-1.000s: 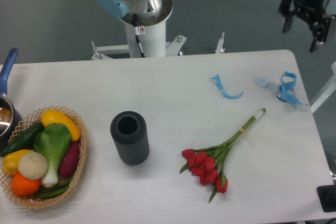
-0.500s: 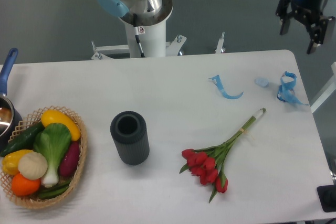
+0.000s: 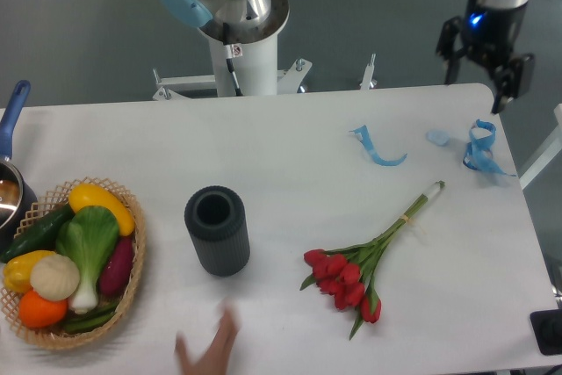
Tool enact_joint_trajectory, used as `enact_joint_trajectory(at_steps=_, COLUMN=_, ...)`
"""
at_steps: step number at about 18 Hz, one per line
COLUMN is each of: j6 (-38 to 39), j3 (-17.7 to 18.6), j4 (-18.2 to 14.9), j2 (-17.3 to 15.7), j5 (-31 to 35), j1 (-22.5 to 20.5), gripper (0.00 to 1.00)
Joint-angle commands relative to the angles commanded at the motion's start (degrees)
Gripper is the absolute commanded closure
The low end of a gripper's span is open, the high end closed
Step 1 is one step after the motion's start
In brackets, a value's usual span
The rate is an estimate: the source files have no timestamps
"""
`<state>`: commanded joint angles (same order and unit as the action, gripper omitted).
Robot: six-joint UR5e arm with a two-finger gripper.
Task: Pick up the flowers from the table
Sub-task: 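Move the open gripper down toward the stems of the red tulips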
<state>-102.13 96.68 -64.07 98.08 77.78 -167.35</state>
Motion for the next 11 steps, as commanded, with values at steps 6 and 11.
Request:
enact_joint_trajectory(at_steps=6, j6=3.42, j3=0.62, j4=0.52, j2=4.92, j5=-0.26, j1=1.76, gripper=0.00)
enact_joint_trajectory(at_steps=11, j6=12.48, j3=0.44, j4=8.16, j2=11.07, j5=-0.09, j1=5.98, gripper=0.00)
